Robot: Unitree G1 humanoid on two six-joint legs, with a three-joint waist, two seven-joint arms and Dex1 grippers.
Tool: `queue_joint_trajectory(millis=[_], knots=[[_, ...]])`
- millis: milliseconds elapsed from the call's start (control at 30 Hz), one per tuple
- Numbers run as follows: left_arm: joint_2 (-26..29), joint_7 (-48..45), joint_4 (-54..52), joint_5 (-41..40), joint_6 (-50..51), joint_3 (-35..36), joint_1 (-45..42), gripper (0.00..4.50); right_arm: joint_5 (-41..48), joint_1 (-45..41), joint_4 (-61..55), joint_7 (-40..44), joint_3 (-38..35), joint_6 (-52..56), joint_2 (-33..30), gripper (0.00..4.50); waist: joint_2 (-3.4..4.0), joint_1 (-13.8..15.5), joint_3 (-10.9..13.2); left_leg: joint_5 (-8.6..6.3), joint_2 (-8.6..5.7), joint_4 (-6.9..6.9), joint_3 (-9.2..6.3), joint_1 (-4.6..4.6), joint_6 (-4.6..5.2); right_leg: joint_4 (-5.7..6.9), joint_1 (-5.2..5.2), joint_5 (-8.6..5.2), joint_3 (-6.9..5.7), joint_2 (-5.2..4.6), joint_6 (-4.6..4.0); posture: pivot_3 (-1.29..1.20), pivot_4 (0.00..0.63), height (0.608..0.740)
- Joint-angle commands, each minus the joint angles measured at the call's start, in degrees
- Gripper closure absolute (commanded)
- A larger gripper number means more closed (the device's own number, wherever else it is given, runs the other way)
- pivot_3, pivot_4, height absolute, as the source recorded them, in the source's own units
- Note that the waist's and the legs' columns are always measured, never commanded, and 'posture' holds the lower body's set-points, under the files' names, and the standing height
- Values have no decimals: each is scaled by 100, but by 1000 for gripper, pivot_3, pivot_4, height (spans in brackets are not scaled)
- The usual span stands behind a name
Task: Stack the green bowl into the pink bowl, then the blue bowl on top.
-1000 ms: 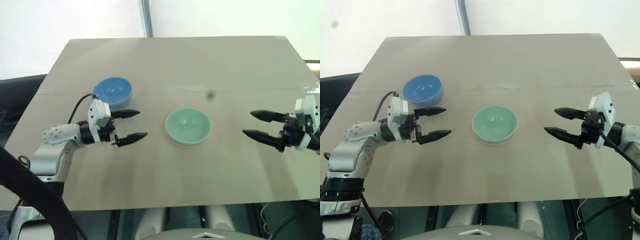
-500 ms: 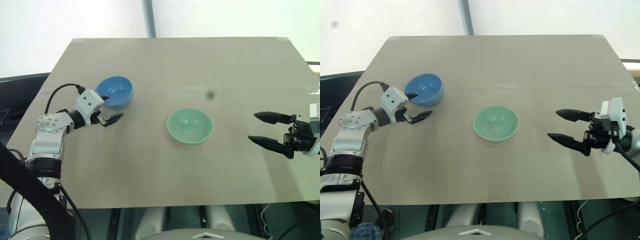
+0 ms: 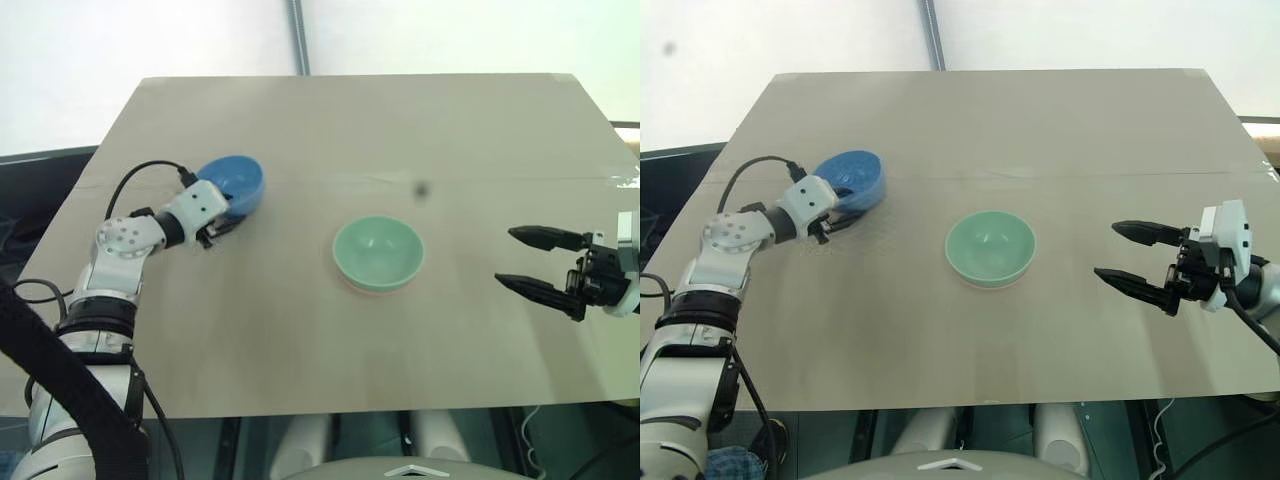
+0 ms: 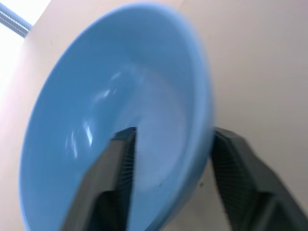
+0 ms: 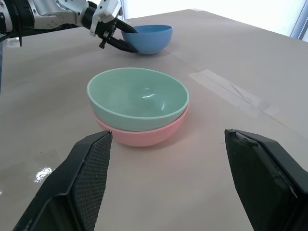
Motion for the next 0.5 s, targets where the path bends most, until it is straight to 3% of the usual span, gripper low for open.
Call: queue_joint_trajectory(millis=[33, 67, 267, 500], knots=[[49, -131, 56, -32, -154, 0, -206, 3955, 110, 32, -175, -59, -88, -131, -91, 413, 0, -1, 0, 0, 0, 0, 1, 0, 0, 0, 0, 0, 0, 0, 0, 0, 150, 740], [51, -182, 54, -42, -179, -5, -233, 4470, 114, 40, -178, -68, -88, -136, -91, 413, 0, -1, 0, 0, 0, 0, 1, 0, 0, 0, 0, 0, 0, 0, 0, 0, 150, 740], [-8, -931, -180, -201, -292, -154, -748, 4470, 157, 32, -155, -102, -74, -161, -101, 413, -7, 16, 4, 0, -1, 3, 0, -2, 0, 3, 0, 0, -1, 1, 0, 0, 150, 740], [-604, -2144, -768, -701, -660, -524, -1879, 4470, 159, -111, -34, -92, 31, -190, -132, 413, -11, 6, 5, 0, -12, 19, -10, -14, 0, 1, 5, 1, -12, -6, 1, 0, 150, 740]])
